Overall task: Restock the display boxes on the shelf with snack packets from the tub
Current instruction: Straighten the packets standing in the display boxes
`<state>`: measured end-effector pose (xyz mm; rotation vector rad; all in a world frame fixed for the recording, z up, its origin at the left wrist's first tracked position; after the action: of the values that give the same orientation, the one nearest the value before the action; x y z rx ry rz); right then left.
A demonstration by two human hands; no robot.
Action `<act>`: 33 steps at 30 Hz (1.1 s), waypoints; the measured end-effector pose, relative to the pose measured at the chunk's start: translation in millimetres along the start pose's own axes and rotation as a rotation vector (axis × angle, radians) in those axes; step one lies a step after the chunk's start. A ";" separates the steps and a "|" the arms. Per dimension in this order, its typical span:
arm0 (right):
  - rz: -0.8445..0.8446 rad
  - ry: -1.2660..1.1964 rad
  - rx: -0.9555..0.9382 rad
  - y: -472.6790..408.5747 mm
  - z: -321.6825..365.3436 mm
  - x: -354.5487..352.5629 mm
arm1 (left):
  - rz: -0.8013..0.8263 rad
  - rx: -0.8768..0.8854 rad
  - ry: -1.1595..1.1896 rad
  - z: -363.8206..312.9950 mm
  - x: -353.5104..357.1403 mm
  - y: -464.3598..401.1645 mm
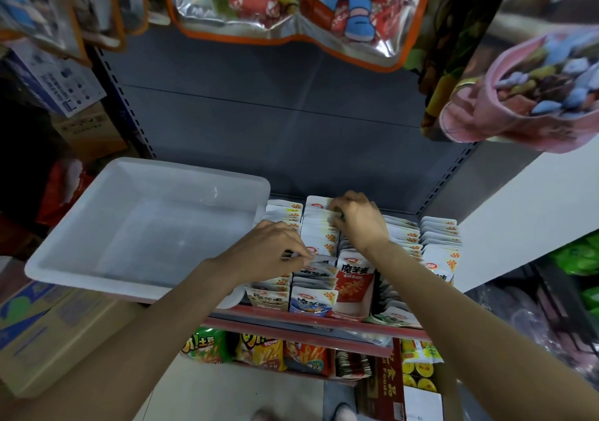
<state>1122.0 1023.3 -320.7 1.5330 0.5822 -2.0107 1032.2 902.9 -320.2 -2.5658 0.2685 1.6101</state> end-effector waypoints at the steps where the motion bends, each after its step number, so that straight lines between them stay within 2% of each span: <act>1: 0.002 0.031 -0.012 -1.9 1.4 0.2 | -0.010 -0.004 0.003 0.7 0.3 -1.1; 3: -0.030 0.071 -0.038 -4.1 6.5 -2.6 | -0.031 -0.038 -0.029 2.4 -0.9 -5.7; 6: -0.164 0.091 -0.129 -2.4 14.1 -8.2 | -0.037 -0.064 -0.078 -2.9 -5.3 -14.7; 8: -0.173 0.122 -0.167 -0.2 15.6 -7.0 | -0.035 -0.065 -0.075 -5.8 -7.2 -16.6; 19: 0.053 0.136 -0.066 5.0 6.5 3.0 | -0.040 -0.070 -0.035 -1.4 -4.3 -7.0; 33: 0.098 0.172 -0.066 5.1 13.4 12.5 | -0.034 -0.081 -0.048 -4.5 -5.7 -6.4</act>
<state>1112.9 1009.1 -329.4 1.6722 0.6211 -1.7813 1035.0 908.9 -313.2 -2.5703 0.1579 1.7020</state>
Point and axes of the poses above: each hand's wrist, its own y-axis away from the middle knuckle, its own x-axis out of the palm, z = x × y, the point moved 8 cm from there along -y, towards the middle knuckle, and after that the axes turned 3 degrees about -y, right-handed, at the moved point
